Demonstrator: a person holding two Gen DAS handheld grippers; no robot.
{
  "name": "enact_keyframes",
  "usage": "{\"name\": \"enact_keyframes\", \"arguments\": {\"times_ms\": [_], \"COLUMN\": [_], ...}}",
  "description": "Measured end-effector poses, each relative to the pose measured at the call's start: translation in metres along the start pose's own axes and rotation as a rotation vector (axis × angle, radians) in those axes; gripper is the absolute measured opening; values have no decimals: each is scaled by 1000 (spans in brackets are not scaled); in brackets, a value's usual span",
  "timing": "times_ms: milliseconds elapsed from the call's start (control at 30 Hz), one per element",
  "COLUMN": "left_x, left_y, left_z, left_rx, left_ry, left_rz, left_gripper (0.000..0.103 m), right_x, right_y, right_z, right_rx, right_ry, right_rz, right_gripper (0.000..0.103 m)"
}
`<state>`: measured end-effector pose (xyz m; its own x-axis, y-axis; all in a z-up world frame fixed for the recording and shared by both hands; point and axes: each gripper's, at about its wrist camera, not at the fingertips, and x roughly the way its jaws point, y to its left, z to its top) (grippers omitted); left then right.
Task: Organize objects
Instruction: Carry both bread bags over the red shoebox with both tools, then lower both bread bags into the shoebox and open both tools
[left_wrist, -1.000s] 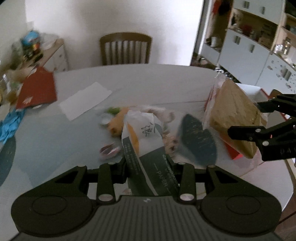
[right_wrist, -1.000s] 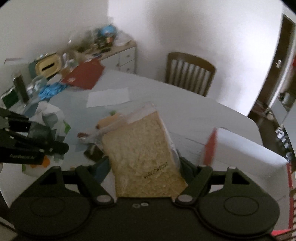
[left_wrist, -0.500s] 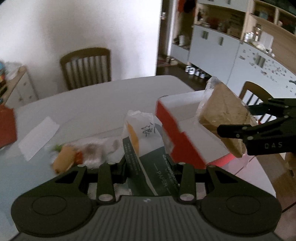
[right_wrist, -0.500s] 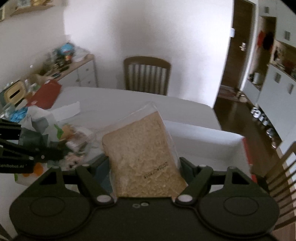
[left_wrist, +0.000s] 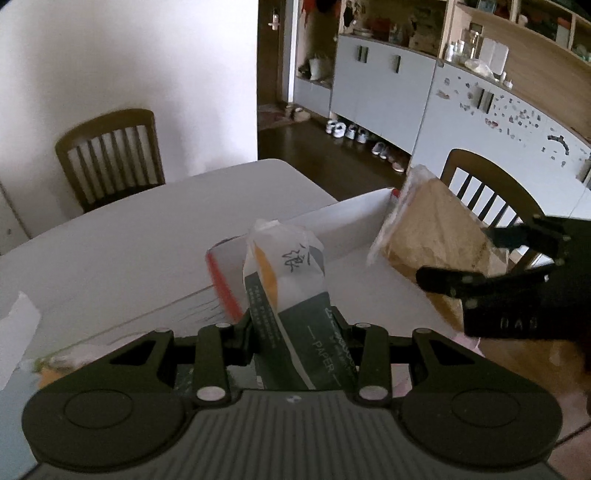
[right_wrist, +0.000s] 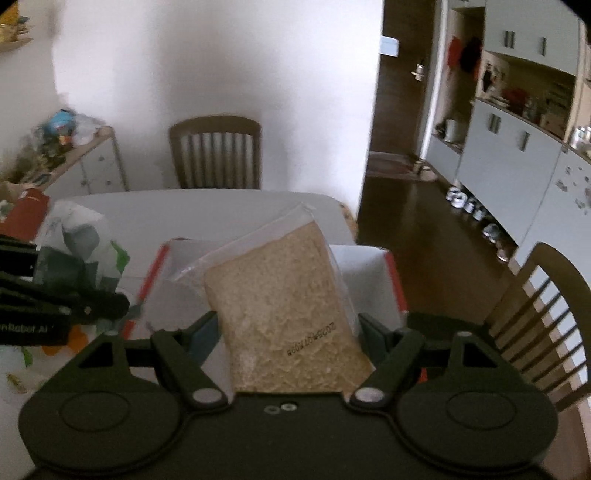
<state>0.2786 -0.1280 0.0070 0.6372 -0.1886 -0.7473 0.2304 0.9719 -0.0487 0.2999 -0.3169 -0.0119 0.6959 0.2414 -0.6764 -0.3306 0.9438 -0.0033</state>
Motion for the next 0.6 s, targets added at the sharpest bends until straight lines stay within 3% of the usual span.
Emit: {"name": "enact_keyframes", "arguments": {"times_ms": [267,600], "left_x": [61,125], "left_y": [-13,-16], "left_z": [14,6], "left_rx": [-15,-7], "left_ry": [96,229], "left_rz": [-30,-14], "left_gripper": [37,38], "right_x": [33,85], "right_y": [-14,-25], "right_z": [-8,-9], "right_rx": [43,98], "right_ry": [56,177], "right_rz": [-56,-30], "right_gripper": [78,66]}}
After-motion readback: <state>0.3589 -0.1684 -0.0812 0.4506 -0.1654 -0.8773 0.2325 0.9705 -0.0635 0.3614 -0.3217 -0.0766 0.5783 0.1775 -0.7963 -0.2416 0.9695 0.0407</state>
